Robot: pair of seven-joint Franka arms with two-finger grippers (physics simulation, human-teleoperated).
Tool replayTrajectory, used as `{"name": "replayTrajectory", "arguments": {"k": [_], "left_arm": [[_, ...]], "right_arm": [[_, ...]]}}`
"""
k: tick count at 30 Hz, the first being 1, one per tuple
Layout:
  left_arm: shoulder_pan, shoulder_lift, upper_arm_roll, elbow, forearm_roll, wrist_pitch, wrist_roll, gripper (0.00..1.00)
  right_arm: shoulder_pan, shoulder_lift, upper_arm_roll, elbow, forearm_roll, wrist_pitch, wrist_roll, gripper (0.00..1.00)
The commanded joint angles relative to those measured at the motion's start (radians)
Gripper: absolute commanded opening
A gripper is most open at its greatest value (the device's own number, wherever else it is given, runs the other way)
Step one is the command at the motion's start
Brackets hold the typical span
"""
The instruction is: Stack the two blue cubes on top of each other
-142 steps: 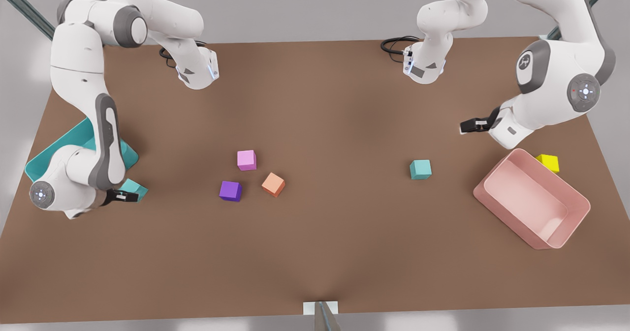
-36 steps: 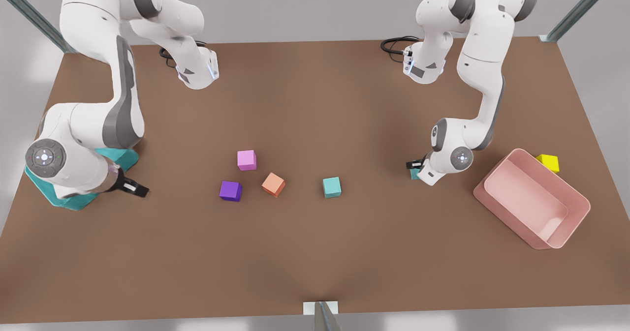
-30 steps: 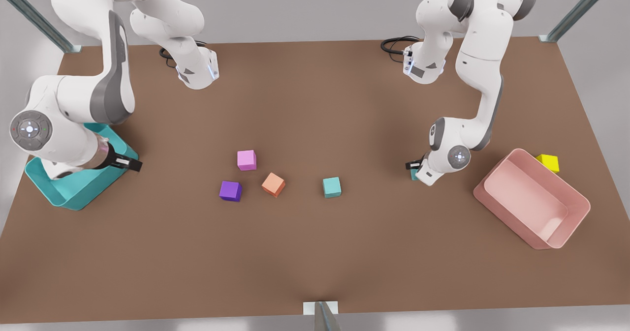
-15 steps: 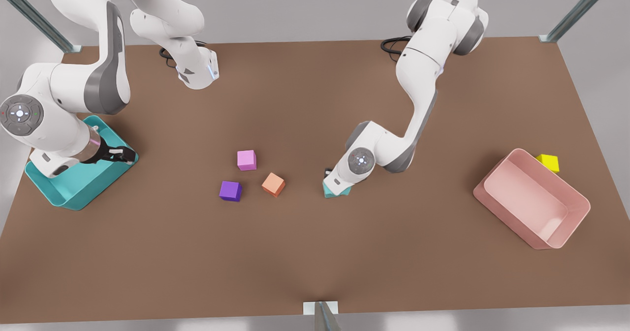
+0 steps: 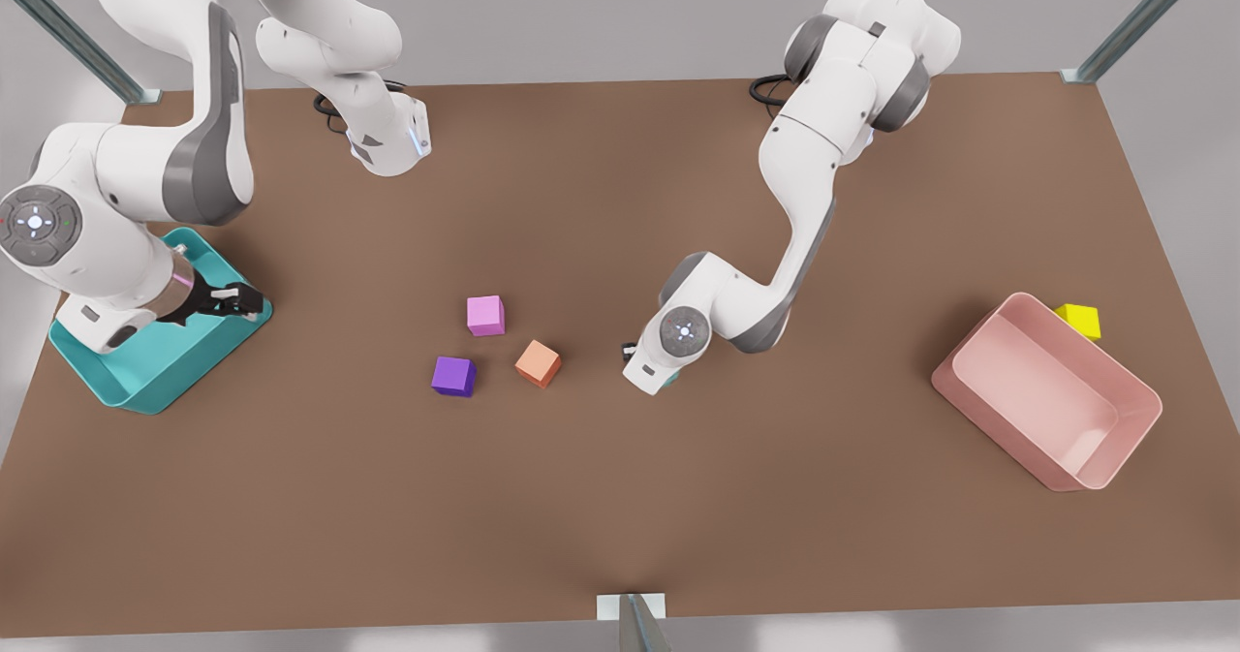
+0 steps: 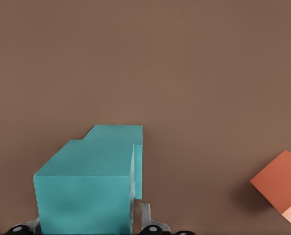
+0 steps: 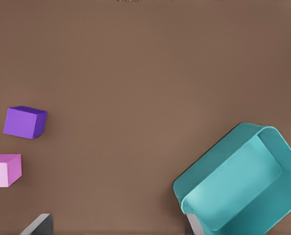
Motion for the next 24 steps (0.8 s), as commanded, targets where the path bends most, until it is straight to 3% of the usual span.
{"name": "replayTrajectory", "arguments": {"k": [1,14,17,19,22,23,24], "left_arm": [[0.000,0.000,0.000,0.000,-0.003,-0.005,-0.174,1.00],[0.003,-0.039,-0.014,0.055,-0.009,-0.180,-0.203,1.00],[0.027,-0.140,-0.033,0.075,-0.008,-0.334,-0.220,1.00],[0.225,-0.334,-0.030,0.096,0.029,-0.506,-0.129,1.00],[0.543,-0.408,-0.031,0.144,0.126,-0.661,0.449,1.00],[0.578,-0.454,-0.025,0.069,0.166,-0.637,0.708,1.00],[0.567,-0.609,0.010,-0.192,0.172,-0.500,0.870,1.00]], "right_arm": [[-0.005,-0.001,-0.002,0.001,0.000,0.005,-0.081,1.00],[-0.005,-0.001,-0.002,-0.003,0.013,-0.003,-0.079,1.00],[-0.005,-0.001,-0.002,-0.005,0.013,-0.003,-0.079,1.00],[-0.002,-0.001,-0.001,-0.006,0.013,-0.003,-0.079,1.00],[-0.001,-0.001,-0.001,-0.008,0.013,-0.003,-0.079,1.00],[-0.002,-0.001,-0.001,-0.008,0.013,-0.003,-0.079,1.00],[-0.002,-0.001,-0.001,-0.008,0.013,-0.003,-0.079,1.00]]}}
